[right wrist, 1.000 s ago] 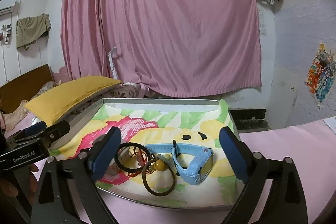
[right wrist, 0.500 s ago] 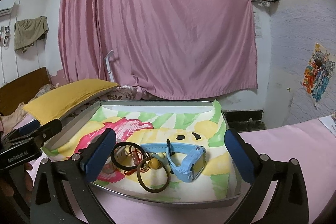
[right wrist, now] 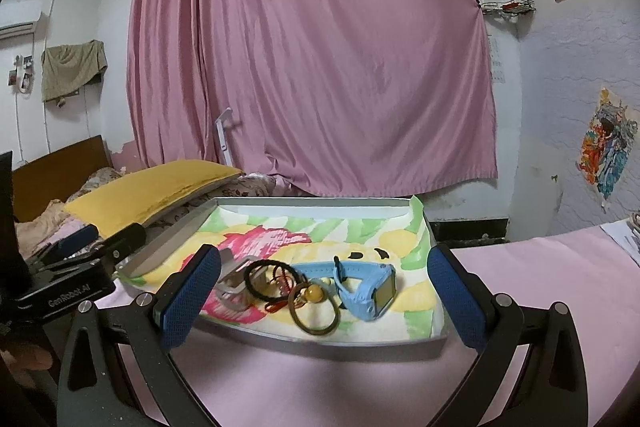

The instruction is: Organize jewelry

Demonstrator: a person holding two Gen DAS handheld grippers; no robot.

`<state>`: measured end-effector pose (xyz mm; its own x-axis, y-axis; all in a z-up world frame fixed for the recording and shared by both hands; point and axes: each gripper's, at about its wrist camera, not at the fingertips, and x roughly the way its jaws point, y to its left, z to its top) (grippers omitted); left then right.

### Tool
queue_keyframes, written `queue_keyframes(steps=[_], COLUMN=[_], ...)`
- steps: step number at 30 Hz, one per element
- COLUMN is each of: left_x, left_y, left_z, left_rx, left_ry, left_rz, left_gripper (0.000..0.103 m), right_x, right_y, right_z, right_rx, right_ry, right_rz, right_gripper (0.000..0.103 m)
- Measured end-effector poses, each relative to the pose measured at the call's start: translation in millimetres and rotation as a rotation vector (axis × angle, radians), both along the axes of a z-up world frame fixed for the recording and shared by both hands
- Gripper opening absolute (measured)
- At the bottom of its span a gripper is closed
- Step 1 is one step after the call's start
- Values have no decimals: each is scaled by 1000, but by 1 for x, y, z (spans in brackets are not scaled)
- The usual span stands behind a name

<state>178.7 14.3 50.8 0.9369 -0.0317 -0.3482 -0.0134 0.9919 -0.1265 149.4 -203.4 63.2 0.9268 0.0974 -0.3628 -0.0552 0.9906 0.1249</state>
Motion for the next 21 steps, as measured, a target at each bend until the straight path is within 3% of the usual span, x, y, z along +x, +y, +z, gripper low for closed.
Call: queue_keyframes(steps=[21], left_x=[-77], left_y=[-9], left_z=[0], left_rx=[14], left_ry=[20], left_rz=[-57], left_gripper=[102], right_x=[-74], right_y=[-9], right_z=[-1], right_rx=[3], right_ry=[0], right_rz=[-10], right_gripper=[101])
